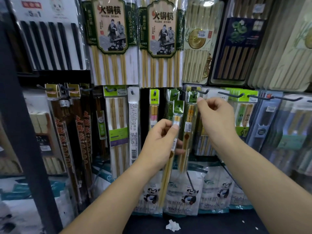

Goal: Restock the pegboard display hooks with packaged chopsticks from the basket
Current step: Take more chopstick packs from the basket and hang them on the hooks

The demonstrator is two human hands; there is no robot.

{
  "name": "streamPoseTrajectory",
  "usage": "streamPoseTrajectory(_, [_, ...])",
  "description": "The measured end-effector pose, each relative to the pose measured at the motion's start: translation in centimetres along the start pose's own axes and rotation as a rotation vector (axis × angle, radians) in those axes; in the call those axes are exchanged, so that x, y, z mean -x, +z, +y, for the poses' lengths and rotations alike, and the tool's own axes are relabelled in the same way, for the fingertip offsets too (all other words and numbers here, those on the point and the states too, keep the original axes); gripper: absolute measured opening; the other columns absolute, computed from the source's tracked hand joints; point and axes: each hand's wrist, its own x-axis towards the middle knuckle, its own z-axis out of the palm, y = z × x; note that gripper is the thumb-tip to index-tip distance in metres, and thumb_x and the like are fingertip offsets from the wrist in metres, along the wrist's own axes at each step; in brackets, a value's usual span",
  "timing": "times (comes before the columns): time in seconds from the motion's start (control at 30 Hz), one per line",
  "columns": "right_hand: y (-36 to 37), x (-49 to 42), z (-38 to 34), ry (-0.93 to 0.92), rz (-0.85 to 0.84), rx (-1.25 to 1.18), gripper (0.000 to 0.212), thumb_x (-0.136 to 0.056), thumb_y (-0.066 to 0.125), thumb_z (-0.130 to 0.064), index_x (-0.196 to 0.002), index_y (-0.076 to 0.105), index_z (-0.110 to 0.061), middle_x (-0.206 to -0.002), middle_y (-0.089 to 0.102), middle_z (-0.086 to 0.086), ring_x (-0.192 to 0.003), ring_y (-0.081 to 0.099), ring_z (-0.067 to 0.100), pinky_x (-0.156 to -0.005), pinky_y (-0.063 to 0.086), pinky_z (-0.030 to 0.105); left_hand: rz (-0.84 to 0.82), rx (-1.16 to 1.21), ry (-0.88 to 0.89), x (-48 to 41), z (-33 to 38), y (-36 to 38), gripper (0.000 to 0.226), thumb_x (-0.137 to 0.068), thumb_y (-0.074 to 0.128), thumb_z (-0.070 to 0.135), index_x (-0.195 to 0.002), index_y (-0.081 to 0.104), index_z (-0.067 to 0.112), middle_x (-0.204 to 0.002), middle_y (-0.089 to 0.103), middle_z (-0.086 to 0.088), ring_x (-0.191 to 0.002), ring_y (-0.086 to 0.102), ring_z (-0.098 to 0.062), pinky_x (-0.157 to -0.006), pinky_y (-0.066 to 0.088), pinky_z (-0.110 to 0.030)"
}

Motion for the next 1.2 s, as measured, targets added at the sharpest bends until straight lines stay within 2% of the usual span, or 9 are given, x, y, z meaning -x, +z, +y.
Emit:
streamPoseTrajectory(0.13, [-0.3, 1.8, -0.4, -0.090, -0.114, -0.085, 0.024, -0.098, 0.064, -0.032, -0.080, 0.071, -0.018, -0.077, 0.066, 0.006, -0.066, 0.057, 0.003, -0.065, 0.052, 0.025, 0.000, -0.151, 0.099, -0.7, 0.6, 0.3, 0.016, -0.104, 0.060, 0.026, -0.093, 0.070, 0.019, -0.082, 0.064, -0.006, -0.082, 0.068, -0.034, -0.076, 0.063, -0.047])
streamPoseTrajectory(0.27, [-0.3, 1.8, -0.7, -0.116, -0.139, -0.085, 0.018, -0.098, 0.066, -0.024, -0.081, 0.072, -0.018, -0.071, 0.066, 0.004, -0.068, 0.058, 0.009, -0.067, 0.053, 0.024, -0.022, -0.240, 0.174, -1.2, 1.2, 0.9, 0.016, -0.103, 0.062, 0.025, -0.092, 0.073, 0.024, -0.065, 0.058, 0.017, -0.059, 0.052, 0.000, -0.054, 0.046, -0.017])
streamPoseTrajectory(0.33, [-0.5, 1.2, -0.9, -0.099, -0.120, -0.097, 0.020, -0.097, 0.066, -0.023, -0.080, 0.070, -0.016, -0.064, 0.060, -0.003, -0.064, 0.055, 0.008, -0.063, 0.049, 0.021, -0.031, -0.272, 0.170, -1.6, 1.6, 1.3, 0.017, -0.103, 0.062, 0.024, -0.090, 0.072, 0.029, -0.063, 0.058, 0.018, -0.057, 0.049, 0.003, -0.054, 0.043, -0.013])
streamPoseTrajectory(0.5, [-0.4, -0.6, -1.0, -0.027, -0.062, -0.096, 0.026, -0.097, 0.065, -0.025, -0.074, 0.068, -0.015, -0.064, 0.057, 0.002, -0.059, 0.050, 0.010, -0.057, 0.046, 0.017, -0.038, -0.397, 0.139, -2.8, 1.9, 2.1, 0.007, -0.101, 0.064, 0.025, -0.105, 0.070, 0.024, -0.080, 0.063, 0.001, -0.071, 0.057, -0.012, -0.076, 0.061, -0.046])
streamPoseTrajectory(0.57, [-0.2, -1.0, -0.9, -0.008, -0.041, -0.100, 0.030, -0.097, 0.066, -0.026, -0.072, 0.067, -0.010, -0.063, 0.054, 0.004, -0.058, 0.048, 0.010, -0.054, 0.044, 0.012, -0.029, -0.453, 0.149, -3.0, 1.8, 2.3, 0.012, -0.099, 0.066, 0.024, -0.110, 0.068, 0.021, -0.083, 0.066, 0.000, -0.072, 0.061, -0.016, -0.079, 0.061, -0.048])
streamPoseTrajectory(0.73, [0.1, -1.4, -0.5, 0.000, -0.048, -0.103, 0.035, -0.097, 0.065, -0.029, -0.072, 0.066, -0.005, -0.062, 0.053, 0.006, -0.057, 0.048, 0.011, -0.052, 0.043, 0.011, 0.002, -0.505, 0.198, -3.1, 1.3, 2.3, 0.009, -0.098, 0.067, 0.025, -0.107, 0.064, 0.027, -0.085, 0.068, 0.001, -0.073, 0.065, -0.018, -0.073, 0.061, -0.042])
streamPoseTrajectory(0.9, [0.4, -1.8, -0.6, -0.019, -0.044, -0.086, 0.038, -0.097, 0.065, -0.031, -0.077, 0.064, 0.002, -0.064, 0.050, 0.008, -0.058, 0.045, 0.014, -0.053, 0.042, 0.015, 0.038, -0.523, 0.227, -3.2, 1.1, 2.4, 0.011, -0.099, 0.066, 0.027, -0.109, 0.064, 0.028, -0.081, 0.063, 0.010, -0.066, 0.057, 0.001, -0.061, 0.046, -0.016])
streamPoseTrajectory(1.03, [0.6, -2.0, -0.5, 0.000, -0.055, -0.114, 0.037, -0.096, 0.063, -0.028, -0.078, 0.062, 0.004, -0.065, 0.049, 0.009, -0.060, 0.045, 0.015, -0.059, 0.044, 0.024, 0.050, -0.549, 0.238, -3.2, 1.1, 2.4, 0.010, -0.099, 0.066, 0.026, -0.109, 0.064, 0.027, -0.080, 0.062, 0.011, -0.066, 0.056, 0.004, -0.057, 0.045, -0.011])
streamPoseTrajectory(1.2, [0.5, -2.1, -0.1, 0.000, -0.067, -0.123, 0.033, -0.096, 0.062, -0.024, -0.080, 0.061, 0.005, -0.067, 0.050, 0.008, -0.061, 0.045, 0.016, -0.061, 0.044, 0.020, 0.054, -0.595, 0.237, -3.0, 1.1, 2.4, 0.013, -0.099, 0.066, 0.027, -0.112, 0.064, 0.027, -0.082, 0.063, 0.011, -0.069, 0.058, 0.002, -0.059, 0.046, -0.011])
